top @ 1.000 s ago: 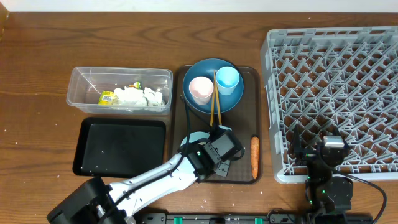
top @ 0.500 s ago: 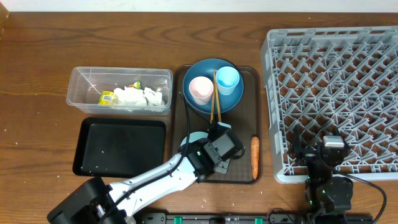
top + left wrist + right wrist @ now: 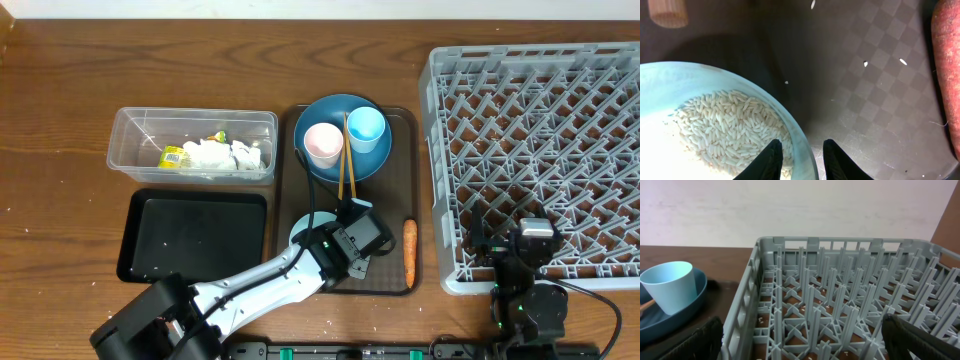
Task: Sort waste into correct bins and load items into the dishwasher rack
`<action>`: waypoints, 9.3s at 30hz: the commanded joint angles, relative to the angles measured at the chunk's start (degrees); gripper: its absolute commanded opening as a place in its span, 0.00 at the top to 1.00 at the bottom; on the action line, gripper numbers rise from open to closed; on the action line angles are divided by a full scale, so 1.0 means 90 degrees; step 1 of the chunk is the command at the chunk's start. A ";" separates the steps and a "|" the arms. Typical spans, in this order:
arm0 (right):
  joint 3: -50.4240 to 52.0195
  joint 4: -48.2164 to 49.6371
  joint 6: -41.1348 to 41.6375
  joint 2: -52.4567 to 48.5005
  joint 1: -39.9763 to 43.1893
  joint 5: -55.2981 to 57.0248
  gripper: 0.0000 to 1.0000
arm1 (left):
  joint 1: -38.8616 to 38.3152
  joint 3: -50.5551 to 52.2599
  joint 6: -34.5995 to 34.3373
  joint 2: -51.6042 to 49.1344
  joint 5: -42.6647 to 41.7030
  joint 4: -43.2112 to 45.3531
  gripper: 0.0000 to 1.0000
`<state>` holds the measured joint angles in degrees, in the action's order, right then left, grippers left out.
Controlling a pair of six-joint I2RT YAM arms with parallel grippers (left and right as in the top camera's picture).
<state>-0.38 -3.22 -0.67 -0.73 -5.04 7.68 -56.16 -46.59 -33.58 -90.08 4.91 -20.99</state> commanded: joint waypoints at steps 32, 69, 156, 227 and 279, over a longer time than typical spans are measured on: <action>0.0007 -0.0024 -0.0029 0.0002 0.0022 0.0049 0.01 | -0.0019 0.0041 -0.0682 0.0206 0.0389 -0.0644 0.94; 0.0007 -0.0024 -0.0029 0.0002 0.0022 0.0049 0.01 | 0.1632 0.0044 0.0770 0.2866 0.2086 -0.2659 0.94; 0.0007 -0.0024 -0.0029 0.0002 0.0022 0.0049 0.01 | 1.0603 0.0046 0.5158 0.1574 -1.0562 -0.4588 0.94; 0.0007 -0.0024 -0.0029 0.0002 0.0022 0.0049 0.01 | 1.0807 -0.0338 0.5586 0.1834 -0.9063 -0.5668 0.94; 0.0007 -0.0024 -0.0029 0.0002 0.0022 0.0049 0.01 | 0.0080 -0.1005 0.0029 0.0299 -0.1246 -0.0818 0.94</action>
<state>-0.38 -3.25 -0.67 -0.73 -5.04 7.68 -54.65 -54.52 -33.04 -85.73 -8.40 -29.52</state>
